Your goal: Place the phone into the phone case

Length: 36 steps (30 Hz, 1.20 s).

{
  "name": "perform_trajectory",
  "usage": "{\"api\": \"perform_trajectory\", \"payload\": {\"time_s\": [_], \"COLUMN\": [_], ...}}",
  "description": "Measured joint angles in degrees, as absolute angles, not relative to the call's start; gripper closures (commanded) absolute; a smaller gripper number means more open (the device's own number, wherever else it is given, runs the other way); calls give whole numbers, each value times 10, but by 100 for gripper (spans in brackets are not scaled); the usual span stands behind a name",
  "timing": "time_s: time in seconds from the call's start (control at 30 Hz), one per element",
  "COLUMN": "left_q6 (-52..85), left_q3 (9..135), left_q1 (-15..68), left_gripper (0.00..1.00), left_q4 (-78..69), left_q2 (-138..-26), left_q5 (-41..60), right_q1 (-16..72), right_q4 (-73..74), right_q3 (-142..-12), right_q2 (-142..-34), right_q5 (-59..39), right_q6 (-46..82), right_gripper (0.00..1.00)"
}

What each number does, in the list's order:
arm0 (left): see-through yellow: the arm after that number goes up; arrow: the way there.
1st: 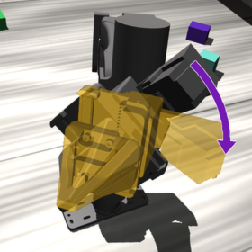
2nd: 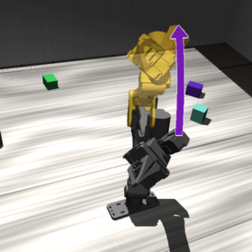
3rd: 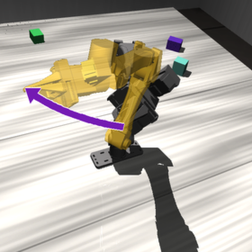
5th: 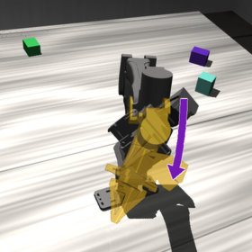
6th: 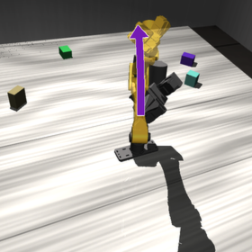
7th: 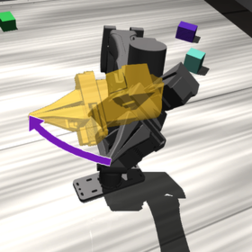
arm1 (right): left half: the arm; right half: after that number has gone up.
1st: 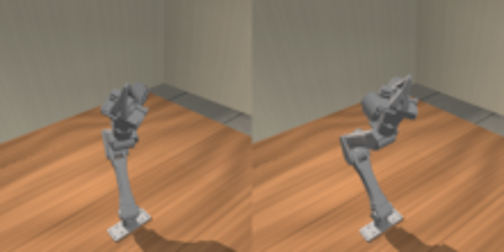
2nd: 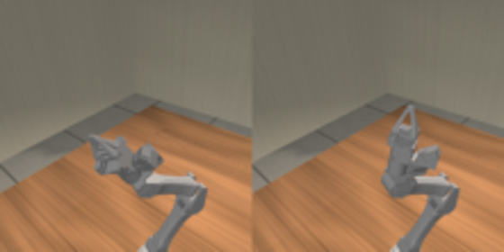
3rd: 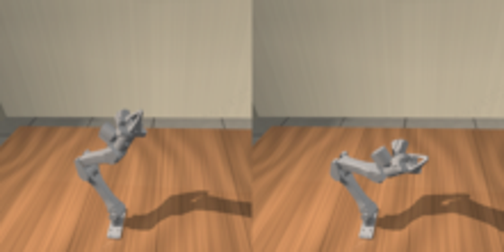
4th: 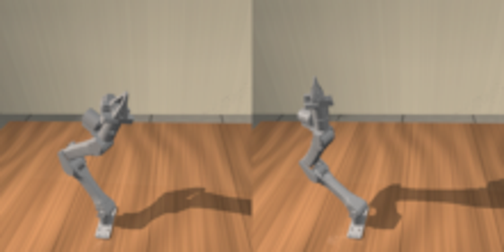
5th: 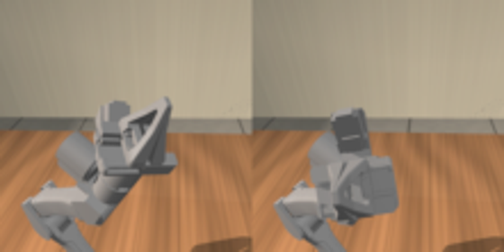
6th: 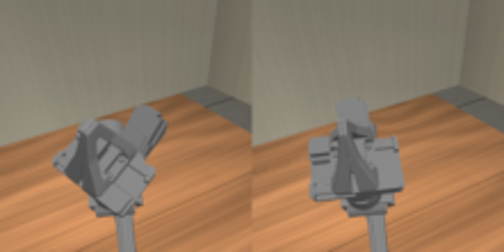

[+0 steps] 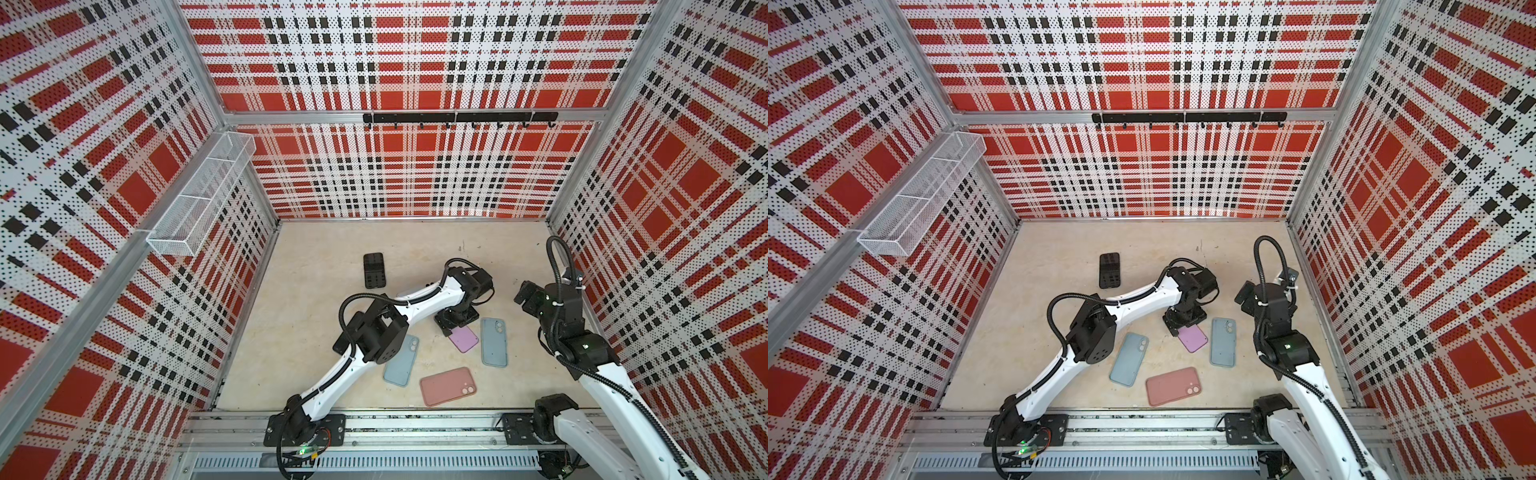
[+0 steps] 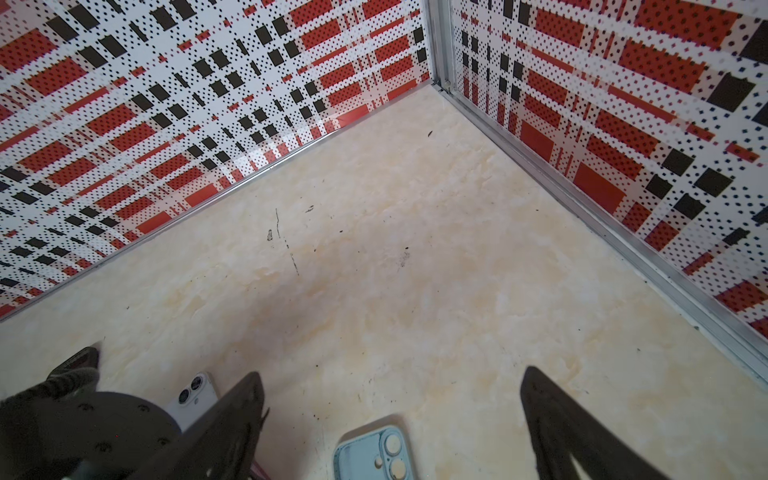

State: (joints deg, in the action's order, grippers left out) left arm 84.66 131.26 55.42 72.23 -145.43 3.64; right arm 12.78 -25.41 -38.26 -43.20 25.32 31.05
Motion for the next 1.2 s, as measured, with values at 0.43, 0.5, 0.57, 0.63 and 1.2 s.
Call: {"api": "perform_trajectory", "payload": {"time_s": [0.43,0.5,0.57,0.63,1.2], "left_q6": [778,766,753,735,552], "left_q3": [1154,1112,1075,1053,903], "left_q1": [533,528,521,514,424], "left_gripper": [27,27,27,27,17], "left_q4": [596,558,522,492,303], "left_q2": [-1365,-1341,-1320,-1308,-1181], "left_q5": [73,75,77,78,59], "right_q1": [128,128,128,128,126], "right_q4": [-255,-257,-261,-265,-251], "right_q3": [-386,-388,-392,-399,-463], "right_q2": [-467,-477,-488,-497,-510], "right_q5": [251,250,249,249,130], "right_q6": [310,310,310,310,219], "right_gripper": [3,3,3,3,0]}}
